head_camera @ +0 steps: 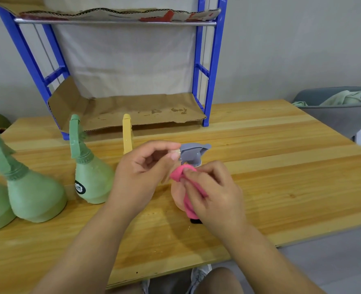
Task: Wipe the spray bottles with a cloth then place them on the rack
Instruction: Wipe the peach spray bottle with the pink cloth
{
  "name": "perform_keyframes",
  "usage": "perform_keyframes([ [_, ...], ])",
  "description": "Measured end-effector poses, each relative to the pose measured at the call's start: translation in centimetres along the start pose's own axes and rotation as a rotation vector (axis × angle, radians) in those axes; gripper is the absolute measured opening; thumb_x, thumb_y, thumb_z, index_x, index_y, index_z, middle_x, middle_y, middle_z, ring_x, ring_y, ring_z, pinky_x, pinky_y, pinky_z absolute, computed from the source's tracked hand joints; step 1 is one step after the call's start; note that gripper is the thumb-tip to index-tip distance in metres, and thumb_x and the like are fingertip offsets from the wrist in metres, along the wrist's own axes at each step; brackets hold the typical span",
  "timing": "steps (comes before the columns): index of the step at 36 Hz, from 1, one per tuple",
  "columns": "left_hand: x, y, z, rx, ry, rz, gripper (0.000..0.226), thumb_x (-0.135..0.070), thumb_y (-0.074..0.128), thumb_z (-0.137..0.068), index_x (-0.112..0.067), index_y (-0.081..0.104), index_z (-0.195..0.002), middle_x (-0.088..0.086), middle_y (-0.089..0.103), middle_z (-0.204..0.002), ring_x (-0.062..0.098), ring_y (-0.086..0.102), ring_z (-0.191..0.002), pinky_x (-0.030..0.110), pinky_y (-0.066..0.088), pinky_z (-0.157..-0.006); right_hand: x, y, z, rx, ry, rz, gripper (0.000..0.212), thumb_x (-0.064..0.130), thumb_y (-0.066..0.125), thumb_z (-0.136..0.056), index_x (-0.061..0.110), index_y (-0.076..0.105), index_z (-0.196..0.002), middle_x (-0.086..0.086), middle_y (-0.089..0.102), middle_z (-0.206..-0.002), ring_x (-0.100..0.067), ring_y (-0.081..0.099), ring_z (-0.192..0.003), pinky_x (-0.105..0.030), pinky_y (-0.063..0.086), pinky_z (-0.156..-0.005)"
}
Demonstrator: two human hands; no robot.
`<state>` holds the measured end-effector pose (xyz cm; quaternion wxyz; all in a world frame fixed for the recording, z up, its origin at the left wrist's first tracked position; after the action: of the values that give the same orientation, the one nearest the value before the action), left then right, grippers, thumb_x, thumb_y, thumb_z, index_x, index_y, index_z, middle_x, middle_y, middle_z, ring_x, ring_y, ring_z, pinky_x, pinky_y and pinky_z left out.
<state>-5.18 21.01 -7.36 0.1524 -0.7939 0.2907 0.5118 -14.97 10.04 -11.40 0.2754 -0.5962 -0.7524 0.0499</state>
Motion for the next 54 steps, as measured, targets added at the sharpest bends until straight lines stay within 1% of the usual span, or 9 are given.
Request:
perform_keyframes([
  [7, -0.1, 0.2, 0.0, -0.058, 0.022, -0.15, 0.026, 0.001, 0.068, -0.08, -0.025, 0.067, -0.084, -0.019, 0.068, -0.071, -0.003, 0.061, -0.067, 0.011, 0.048, -0.065, -2.6, -1.7, -2.1, -0.162, 0.281, -0.098, 0.017, 0.014, 0.071, -0.082, 0.008, 0.073, -0.098, -0.005, 0.055, -0.088, 0.0, 0.051, -0.08, -0.006, 0.039, -0.076],
  [17, -0.1, 0.2, 0.1, -0.076, 0.068, -0.227, 0.026, -0.006, 0.07, -0.08, -0.032, 0.066, -0.085, -0.024, 0.067, -0.075, -0.005, 0.06, -0.07, 0.01, 0.047, -0.068, -2.8, -1.2, -1.0, 0.029, 0.134, -0.062, 0.02, 0.023, 0.065, -0.085, 0.006, 0.072, -0.092, -0.005, 0.058, -0.084, -0.012, 0.056, -0.074, -0.027, 0.046, -0.061],
  [24, 0.6, 0.1, 0.5, -0.067, 0.036, -0.124, 0.021, -0.02, 0.069, -0.075, -0.032, 0.067, -0.093, -0.019, 0.071, -0.082, -0.001, 0.063, -0.077, 0.013, 0.049, -0.072, -4.8, -1.7, 0.2, 0.151, 0.393, -0.059, 0.013, 0.016, 0.075, -0.081, 0.014, 0.074, -0.094, 0.004, 0.056, -0.088, -0.001, 0.055, -0.085, -0.009, 0.043, -0.073],
  [30, 3.6, -0.4, 2.3, -0.066, -0.079, -0.104, 0.048, -0.024, 0.082, -0.069, -0.045, 0.062, -0.107, -0.013, 0.069, -0.102, 0.009, 0.064, -0.1, 0.025, 0.053, -0.084, -4.9, -2.5, 1.9, 0.184, 0.52, -0.079, 0.016, 0.019, 0.074, -0.081, 0.021, 0.072, -0.096, 0.007, 0.057, -0.093, 0.0, 0.056, -0.091, -0.005, 0.04, -0.077],
  [34, 5.9, -0.2, 3.9, -0.073, -0.137, -0.248, 0.048, -0.013, 0.08, -0.072, -0.046, 0.059, -0.1, -0.017, 0.064, -0.105, 0.004, 0.061, -0.1, 0.016, 0.049, -0.082, -5.0, -2.9, 2.7, 0.173, 0.596, -0.126, 0.017, 0.019, 0.075, -0.081, 0.028, 0.07, -0.094, 0.01, 0.058, -0.096, 0.002, 0.057, -0.093, -0.003, 0.039, -0.078],
  [37, 7.2, 0.4, 4.4, -0.019, -0.196, -0.357, 0.055, -0.019, 0.08, -0.071, -0.049, 0.05, -0.106, -0.023, 0.054, -0.111, -0.008, 0.055, -0.102, 0.011, 0.046, -0.087, -5.0, -3.2, 3.1, 0.169, 0.626, -0.127, 0.016, 0.02, 0.075, -0.08, 0.028, 0.071, -0.094, 0.01, 0.059, -0.097, 0.004, 0.056, -0.094, -0.003, 0.038, -0.079],
  [40, 8.2, 0.9, 4.5, 0.052, -0.263, -0.435, 0.068, -0.027, 0.082, -0.069, -0.044, 0.045, -0.124, -0.028, 0.043, -0.114, -0.001, 0.053, -0.107, 0.009, 0.038, -0.088, -5.0, -3.4, 3.3, 0.159, 0.624, -0.123, 0.017, 0.019, 0.076, -0.079, 0.025, 0.071, -0.095, 0.01, 0.06, -0.097, 0.006, 0.056, -0.094, -0.003, 0.037, -0.08],
  [47, 9.3, 1.3, 3.7, 0.146, -0.273, -0.464, 0.087, -0.038, 0.083, -0.061, -0.059, 0.033, -0.129, -0.025, 0.049, -0.125, 0.002, 0.05, -0.118, 0.033, 0.044, -0.1, -5.2, -3.8, 3.2, 0.173, 0.621, -0.107, 0.034, 0.012, 0.076, -0.078, 0.032, 0.066, -0.104, 0.008, 0.056, -0.104, 0.011, 0.052, -0.097, 0.001, 0.034, -0.082],
  [54, 9.2, 2.0, 2.9, 0.163, -0.259, -0.384, 0.079, -0.025, 0.084, -0.066, -0.062, 0.035, -0.115, -0.023, 0.055, -0.117, -0.006, 0.053, -0.108, 0.015, 0.043, -0.086, -5.8, -3.7, 3.3, 0.205, 0.657, -0.131, 0.044, 0.01, 0.073, -0.081, 0.037, 0.062, -0.113, 0.011, 0.046, -0.108, 0.01, 0.047, -0.102, 0.001, 0.034, -0.085],
])
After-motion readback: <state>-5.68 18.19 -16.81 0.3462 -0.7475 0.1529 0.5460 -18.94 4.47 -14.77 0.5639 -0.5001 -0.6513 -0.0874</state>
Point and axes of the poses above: each hand's wrist, its own z-axis away from the middle knuckle, its own y-axis out of the palm, x = y × z, the point moved 4 cm from there along -z, towards the middle knuckle
